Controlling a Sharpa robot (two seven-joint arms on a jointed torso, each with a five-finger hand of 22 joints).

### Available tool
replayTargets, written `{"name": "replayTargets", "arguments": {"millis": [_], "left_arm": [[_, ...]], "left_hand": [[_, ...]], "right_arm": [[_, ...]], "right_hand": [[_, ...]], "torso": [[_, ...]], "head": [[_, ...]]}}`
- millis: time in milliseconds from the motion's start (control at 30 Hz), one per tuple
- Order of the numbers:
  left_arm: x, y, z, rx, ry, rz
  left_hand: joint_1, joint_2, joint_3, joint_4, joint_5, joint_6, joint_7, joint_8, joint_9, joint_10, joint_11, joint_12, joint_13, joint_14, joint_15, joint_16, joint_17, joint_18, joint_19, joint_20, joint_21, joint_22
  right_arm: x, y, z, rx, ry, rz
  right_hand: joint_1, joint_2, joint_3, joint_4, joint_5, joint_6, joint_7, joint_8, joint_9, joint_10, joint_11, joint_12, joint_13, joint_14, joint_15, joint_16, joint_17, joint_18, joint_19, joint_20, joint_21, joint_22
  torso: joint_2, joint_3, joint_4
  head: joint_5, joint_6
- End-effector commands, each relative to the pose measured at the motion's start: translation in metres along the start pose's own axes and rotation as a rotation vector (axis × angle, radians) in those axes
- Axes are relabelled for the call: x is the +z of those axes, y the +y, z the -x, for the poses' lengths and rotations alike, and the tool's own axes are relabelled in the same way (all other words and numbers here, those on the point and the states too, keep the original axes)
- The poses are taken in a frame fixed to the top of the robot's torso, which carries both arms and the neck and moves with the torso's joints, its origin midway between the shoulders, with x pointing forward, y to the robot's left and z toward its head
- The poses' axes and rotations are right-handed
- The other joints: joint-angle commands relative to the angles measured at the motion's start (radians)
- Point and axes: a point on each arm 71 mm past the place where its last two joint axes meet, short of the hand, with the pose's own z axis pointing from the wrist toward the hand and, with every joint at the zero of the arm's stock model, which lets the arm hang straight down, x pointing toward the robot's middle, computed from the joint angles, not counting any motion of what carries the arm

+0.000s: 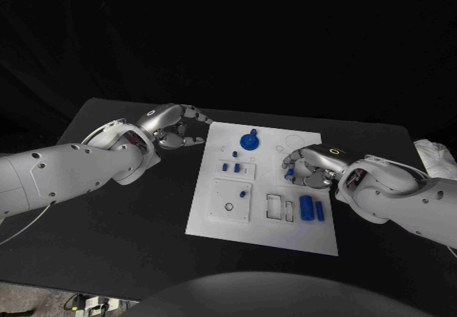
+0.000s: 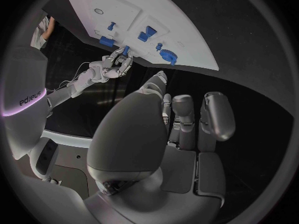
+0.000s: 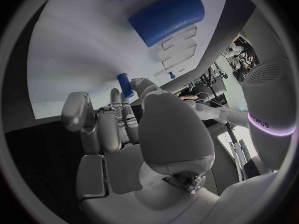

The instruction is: Assemble the parts on the task board

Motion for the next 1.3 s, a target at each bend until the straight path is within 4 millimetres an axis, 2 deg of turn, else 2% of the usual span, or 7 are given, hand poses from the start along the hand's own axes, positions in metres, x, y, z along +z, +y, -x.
{"name": "replayTargets", "arguments": {"millis": [33, 133, 267, 433, 667, 1000, 1300], "left_arm": [[0.001, -0.001, -0.001, -0.008, 0.007, 0.003], [0.001, 0.0, -0.001, -0.009, 0.01, 0.005], [0.001, 0.0, -0.001, -0.009, 0.012, 0.008], [0.001, 0.0, -0.002, -0.01, 0.016, 0.01], [0.001, 0.001, -0.003, -0.011, 0.021, 0.017], [0.0, 0.002, -0.004, -0.013, 0.026, 0.024], [0.002, 0.001, -0.006, -0.017, 0.031, 0.026]], "left_hand": [[0.0, 0.009, 0.006, 0.002, 0.006, 0.0, 0.004, 0.001, 0.001, 0.002, 0.007, 0.005, 0.001, 0.001, 0.005, -0.003, -0.001, 0.001, 0.002, 0.007, -0.004, 0.168], [0.0, 0.01, 0.007, 0.001, 0.006, -0.001, 0.004, 0.001, 0.001, 0.003, 0.007, 0.005, 0.001, 0.001, 0.006, -0.003, -0.001, 0.002, 0.002, 0.007, -0.005, 0.168], [0.002, 0.011, 0.008, 0.001, 0.006, -0.001, 0.005, 0.001, 0.001, 0.005, 0.008, 0.006, 0.001, 0.0, 0.006, -0.003, -0.002, 0.002, 0.002, 0.007, -0.005, 0.168], [0.002, 0.011, 0.008, 0.001, 0.006, -0.001, 0.005, 0.001, 0.001, 0.005, 0.008, 0.006, 0.001, 0.0, 0.006, -0.003, -0.002, 0.002, 0.002, 0.007, -0.005, 0.168], [0.003, 0.011, 0.009, 0.001, 0.007, -0.001, 0.005, 0.001, 0.001, 0.006, 0.008, 0.007, 0.001, 0.0, 0.006, -0.004, -0.003, 0.002, 0.002, 0.008, -0.005, 0.168], [0.005, 0.013, 0.011, 0.001, 0.007, -0.002, 0.006, 0.0, 0.0, 0.008, 0.009, 0.007, 0.001, -0.001, 0.007, -0.005, -0.005, 0.002, 0.001, 0.008, -0.006, 0.168], [0.007, 0.015, 0.013, 0.0, 0.008, -0.002, 0.008, 0.0, 0.0, 0.008, 0.01, 0.007, 0.001, -0.002, 0.008, -0.006, -0.008, 0.002, 0.001, 0.009, -0.008, 0.167]], "right_arm": [[0.001, 0.001, -0.007, -0.002, 0.056, 0.002], [0.002, 0.002, -0.009, -0.002, 0.068, 0.0], [0.003, 0.002, -0.011, -0.003, 0.08, -0.002], [0.003, 0.003, -0.012, -0.002, 0.082, 0.002], [0.003, 0.004, -0.011, -0.001, 0.06, 0.013], [0.001, 0.008, -0.004, 0.0, 0.004, 0.031], [-0.002, 0.022, 0.019, -0.005, -0.03, 0.067]], "right_hand": [[0.005, -0.006, 0.013, -0.002, 0.006, 0.009, 0.002, 0.009, 0.009, 0.008, 0.001, -0.007, -0.002, 0.001, -0.009, 0.001, -0.003, 0.0, -0.003, -0.007, -0.001, 0.132], [0.003, -0.011, 0.032, -0.011, 0.026, 0.01, 0.005, 0.023, 0.024, 0.011, 0.0, -0.011, -0.004, 0.0, -0.009, 0.0, -0.004, 0.001, -0.004, -0.009, -0.002, 0.131], [0.006, -0.018, 0.071, -0.033, 0.087, 0.009, 0.009, 0.045, 0.05, 0.021, -0.002, -0.016, -0.008, -0.002, -0.013, 0.0, -0.008, 0.001, -0.006, -0.012, -0.002, 0.131], [0.008, -0.019, 0.092, -0.053, 0.095, 0.015, 0.01, 0.071, 0.074, 0.039, -0.008, -0.004, 0.0, -0.002, -0.019, 0.0, -0.009, 0.001, -0.006, -0.016, 0.001, 0.132], [0.009, -0.015, 0.112, -0.086, 0.119, 0.02, 0.008, 0.13, 0.129, 0.06, -0.018, 0.026, 0.022, 0.002, -0.029, 0.001, -0.005, -0.001, -0.003, -0.025, 0.013, 0.133], [0.005, -0.01, 0.123, -0.102, 0.113, 0.008, 0.011, 0.157, 0.159, 0.069, -0.02, 0.039, 0.033, 0.005, -0.031, 0.003, -0.003, -0.002, 0.0, -0.028, 0.023, 0.135], [0.005, -0.003, 0.131, -0.111, 0.088, -0.002, 0.011, 0.171, 0.177, 0.09, -0.025, 0.05, 0.04, 0.005, -0.034, 0.002, -0.005, -0.002, 0.001, -0.031, 0.028, 0.136]], "torso": [[0.0, 0.0006, -0.0005], [0.001, 0.0009, 0.0003], [0.0, 0.0003, -0.001], [0.0, 0.0002, -0.0011], [0.0, 0.0004, -0.001], [0.001, 0.0, 0.0009], [0.001, -0.0001, -0.0007]], "head": [[0.002, 0.0], [0.001, 0.0], [0.003, 0.0], [0.002, 0.0], [0.004, 0.0], [0.007, 0.0], [0.01, 0.0]]}}
